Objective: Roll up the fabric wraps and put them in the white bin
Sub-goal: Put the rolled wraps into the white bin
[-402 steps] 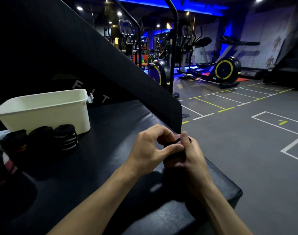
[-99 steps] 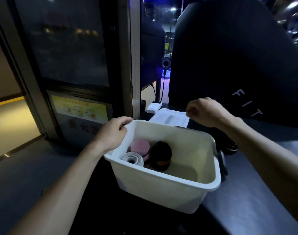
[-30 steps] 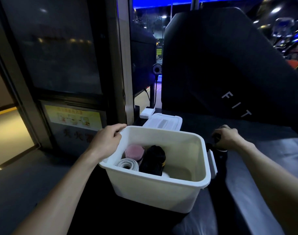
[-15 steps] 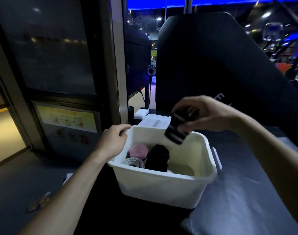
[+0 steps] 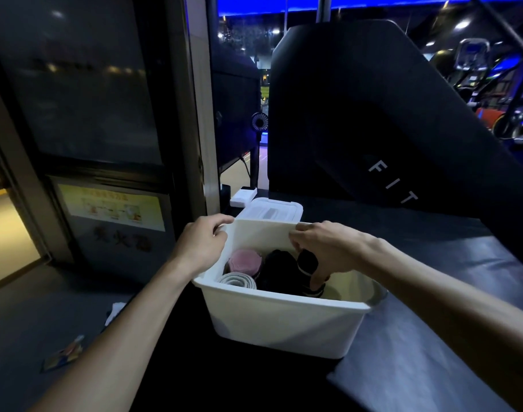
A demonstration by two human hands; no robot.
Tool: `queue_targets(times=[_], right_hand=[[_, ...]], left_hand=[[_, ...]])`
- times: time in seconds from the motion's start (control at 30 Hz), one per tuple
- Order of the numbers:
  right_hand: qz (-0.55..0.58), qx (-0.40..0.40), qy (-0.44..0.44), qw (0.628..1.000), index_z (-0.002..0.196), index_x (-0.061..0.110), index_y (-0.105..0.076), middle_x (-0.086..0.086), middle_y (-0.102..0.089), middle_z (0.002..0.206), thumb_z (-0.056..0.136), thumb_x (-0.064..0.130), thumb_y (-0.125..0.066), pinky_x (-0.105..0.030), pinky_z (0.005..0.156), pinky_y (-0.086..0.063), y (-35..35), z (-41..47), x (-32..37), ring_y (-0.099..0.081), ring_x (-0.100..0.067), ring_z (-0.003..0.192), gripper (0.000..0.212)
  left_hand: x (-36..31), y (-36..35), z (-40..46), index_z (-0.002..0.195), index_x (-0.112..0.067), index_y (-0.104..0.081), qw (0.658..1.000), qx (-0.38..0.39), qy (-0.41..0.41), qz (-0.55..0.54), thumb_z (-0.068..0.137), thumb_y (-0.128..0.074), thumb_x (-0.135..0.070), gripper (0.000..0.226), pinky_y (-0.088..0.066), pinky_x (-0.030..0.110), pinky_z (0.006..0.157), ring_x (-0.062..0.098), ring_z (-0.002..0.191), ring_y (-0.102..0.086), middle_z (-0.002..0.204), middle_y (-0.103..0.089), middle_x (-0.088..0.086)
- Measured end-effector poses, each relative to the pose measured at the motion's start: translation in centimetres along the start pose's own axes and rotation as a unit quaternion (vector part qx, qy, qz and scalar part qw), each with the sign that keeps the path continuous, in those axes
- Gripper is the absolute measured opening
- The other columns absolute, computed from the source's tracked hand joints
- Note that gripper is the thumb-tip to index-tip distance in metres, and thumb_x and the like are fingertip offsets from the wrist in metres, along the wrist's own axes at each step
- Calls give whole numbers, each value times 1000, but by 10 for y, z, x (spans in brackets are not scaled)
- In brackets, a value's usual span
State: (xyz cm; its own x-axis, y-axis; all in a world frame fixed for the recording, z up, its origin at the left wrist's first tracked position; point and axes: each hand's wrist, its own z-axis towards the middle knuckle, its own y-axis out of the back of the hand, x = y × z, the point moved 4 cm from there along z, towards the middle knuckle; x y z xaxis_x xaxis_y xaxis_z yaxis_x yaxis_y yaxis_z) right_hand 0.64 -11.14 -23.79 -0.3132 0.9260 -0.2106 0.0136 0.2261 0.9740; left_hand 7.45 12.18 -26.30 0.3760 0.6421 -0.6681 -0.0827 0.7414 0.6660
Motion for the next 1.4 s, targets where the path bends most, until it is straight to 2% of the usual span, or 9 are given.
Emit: queue_targets(times=[0.13, 0.3, 0.4, 0.57, 0.73, 0.97, 1.07, 1.27, 1.4], right_hand=[[-37, 17, -3, 999, 89, 28, -54, 10, -51, 88, 67, 59, -84, -27, 50, -29, -5, -6, 2, -46, -16, 78, 48], [70, 10, -16, 997, 92, 34, -72, 13, -63, 84, 89, 54, -65, -30, 69, -49, 2, -16, -16, -62, -17, 85, 22], [120, -7, -30, 992, 106, 35, -75, 10, -75, 101, 94, 49, -60, -30, 88, -53, 6, -34, -38, -67, -13, 97, 24], [191, -84, -61, 976, 98, 31, -74, 14, -74, 90, 96, 57, -53, -31, 83, -55, 2, -83, -75, -68, -5, 88, 33], [208, -154, -11, 966, 80, 24, -61, 7, -60, 71, 100, 63, -41, -33, 68, -47, -9, -113, -62, -55, -13, 68, 48], [93, -239, -110, 960, 81, 28, -44, 1, -54, 68, 94, 71, -5, -36, 60, -32, -42, -115, -53, -58, -28, 77, 60], [81, -274, -110, 952, 84, 25, -50, -2, -60, 66, 96, 69, -8, -37, 55, -34, -46, -114, -54, -60, -31, 72, 61], [83, -302, -99, 945, 78, 26, -45, 2, -58, 61, 101, 64, -17, -35, 50, -33, -48, -113, -53, -56, -31, 61, 53], [70, -305, -104, 944, 77, 25, -45, 5, -58, 62, 103, 63, -18, -34, 48, -36, -51, -114, -52, -55, -25, 58, 53]], left_hand=[[-1, 0, -1, 132, -28, -68, 1000, -4, -1, 0, 99, -53, -11, 40, -60, 41, 85, 22, 98, -72, 129, -71, -2], [-1, -3, 2, 129, -28, -70, 1000, -10, 11, -20, 100, -53, -10, 38, -58, 36, 86, 20, 98, -73, 129, -71, -3], [-10, -16, 4, 126, -25, -72, 998, -17, 19, -60, 100, -52, -7, 37, -54, 30, 82, 16, 91, -69, 126, -72, -2], [-51, -61, 15, 120, -28, -74, 998, -12, 19, -64, 96, -47, -7, 42, -53, 28, 61, 25, 73, -68, 108, -76, 7], [-96, -106, 37, 126, -31, -70, 999, 15, 21, -42, 96, -42, -8, 47, -50, 34, 92, 28, 116, -63, 132, -67, 3], [-97, -122, 72, 126, -18, -69, 986, 50, 21, -157, 100, -49, -10, 34, -40, 23, 91, 14, 109, -58, 127, -68, -2], [-32, -112, 100, 113, -13, -73, 993, 8, 80, -85, 100, -55, -25, 25, -48, 32, 92, 27, 116, -63, 122, -71, 7], [69, -127, 110, 145, -11, -47, 960, 51, 250, 117, 86, -50, -80, 91, -26, 49, 115, 38, 143, -32, 155, -37, 18], [87, -138, 127, 142, -14, -53, 950, 47, 274, 143, 78, -56, -86, 96, -24, 48, 114, 37, 141, -31, 153, -33, 17]])
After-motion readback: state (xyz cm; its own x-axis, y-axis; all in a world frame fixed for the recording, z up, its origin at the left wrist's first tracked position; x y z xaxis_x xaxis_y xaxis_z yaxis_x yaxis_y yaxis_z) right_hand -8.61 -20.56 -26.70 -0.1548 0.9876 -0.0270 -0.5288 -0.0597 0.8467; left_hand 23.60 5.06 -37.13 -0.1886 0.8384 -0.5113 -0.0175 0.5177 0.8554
